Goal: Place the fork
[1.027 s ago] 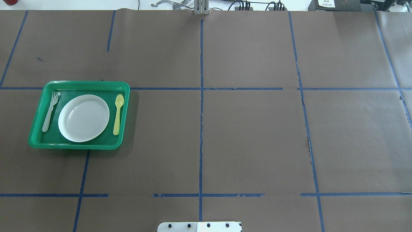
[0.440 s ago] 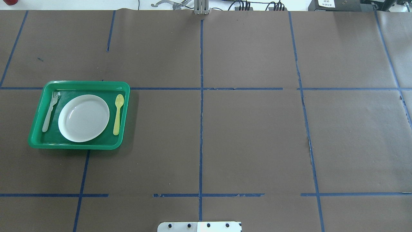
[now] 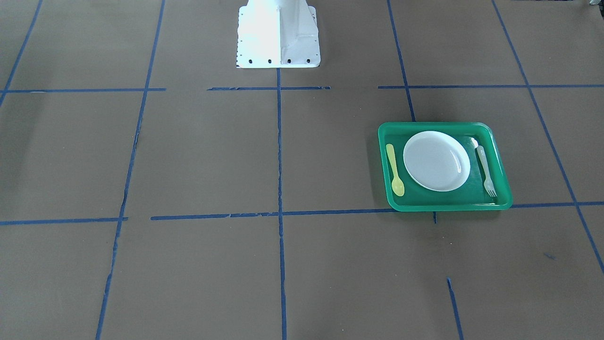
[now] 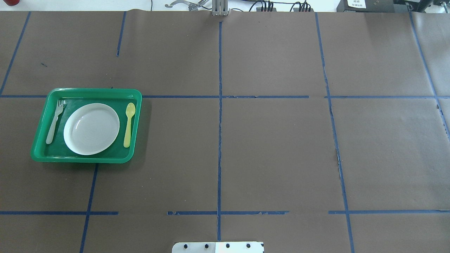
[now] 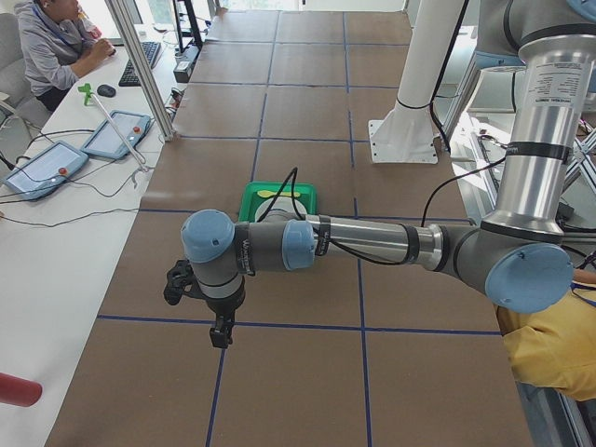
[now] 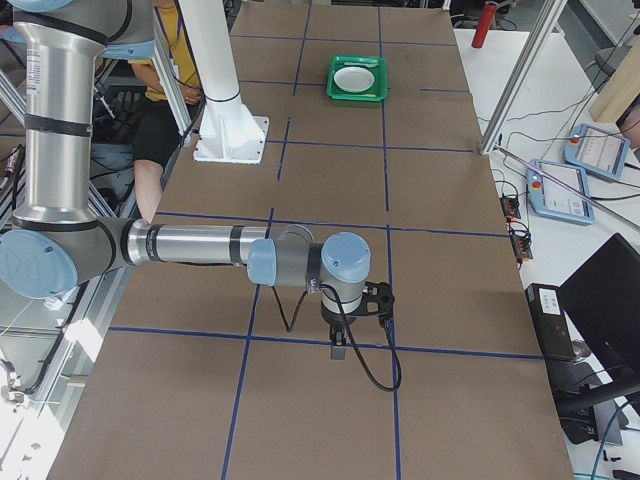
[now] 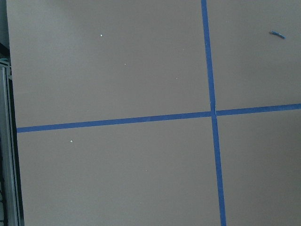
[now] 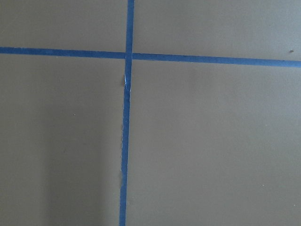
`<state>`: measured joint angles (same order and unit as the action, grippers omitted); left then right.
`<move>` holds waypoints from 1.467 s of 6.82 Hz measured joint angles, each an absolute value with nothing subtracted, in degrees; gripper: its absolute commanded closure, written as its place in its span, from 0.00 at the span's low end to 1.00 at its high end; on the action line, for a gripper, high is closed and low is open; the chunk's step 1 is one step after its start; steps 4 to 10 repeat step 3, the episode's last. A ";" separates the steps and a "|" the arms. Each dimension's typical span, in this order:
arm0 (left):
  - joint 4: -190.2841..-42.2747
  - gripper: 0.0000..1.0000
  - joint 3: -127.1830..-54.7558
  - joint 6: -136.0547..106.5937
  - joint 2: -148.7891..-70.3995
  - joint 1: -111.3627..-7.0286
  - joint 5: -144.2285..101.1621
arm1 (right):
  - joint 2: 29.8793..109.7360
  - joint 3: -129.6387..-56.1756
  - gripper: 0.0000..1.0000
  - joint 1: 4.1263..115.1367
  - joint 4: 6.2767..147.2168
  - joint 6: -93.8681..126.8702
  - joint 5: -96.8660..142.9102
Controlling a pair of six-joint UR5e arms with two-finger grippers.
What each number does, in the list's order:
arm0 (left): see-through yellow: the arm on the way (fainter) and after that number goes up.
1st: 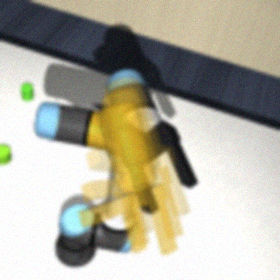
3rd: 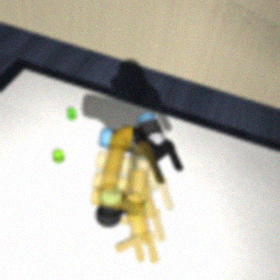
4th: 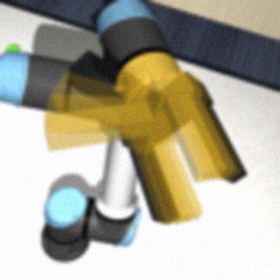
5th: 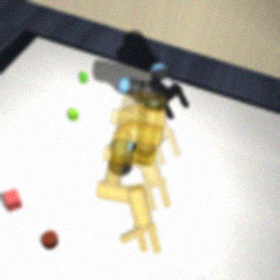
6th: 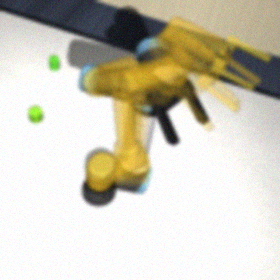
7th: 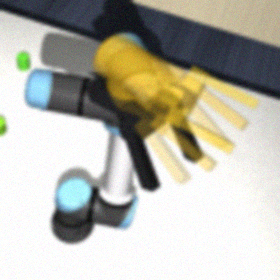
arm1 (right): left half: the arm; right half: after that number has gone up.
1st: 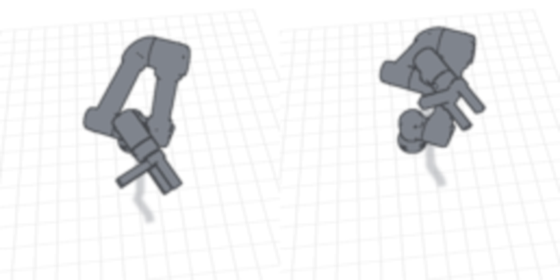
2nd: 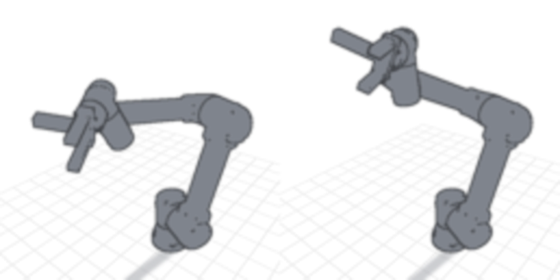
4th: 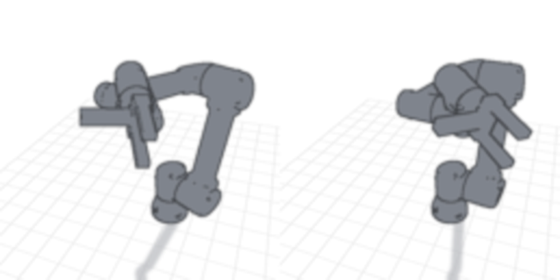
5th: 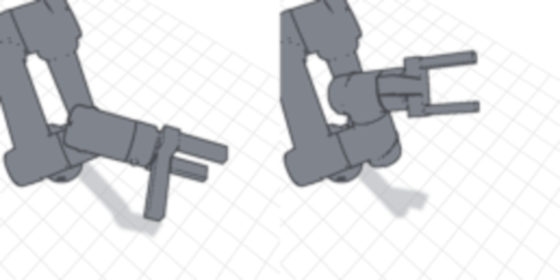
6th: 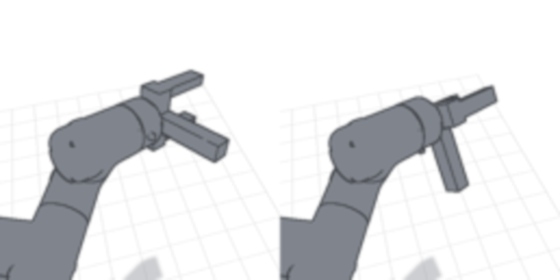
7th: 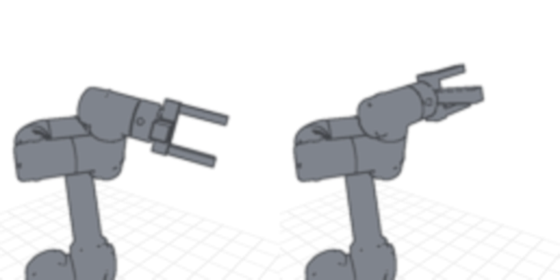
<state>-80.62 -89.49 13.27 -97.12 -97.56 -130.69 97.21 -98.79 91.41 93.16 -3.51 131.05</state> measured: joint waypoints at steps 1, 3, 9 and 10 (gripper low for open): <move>-80.49 0.00 -90.23 13.33 -97.08 -97.56 -130.68 | 97.21 -98.79 0.00 91.41 93.17 -3.49 131.05; -80.10 0.00 -91.83 13.36 -96.82 -97.56 -130.62 | 97.21 -98.79 0.00 91.41 93.16 -3.48 131.04; -80.10 0.00 -91.83 13.36 -96.82 -97.56 -130.62 | 97.21 -98.79 0.00 91.41 93.16 -3.48 131.04; -80.10 0.00 -91.83 13.36 -96.82 -97.56 -130.62 | 97.21 -98.79 0.00 91.41 93.16 -3.48 131.04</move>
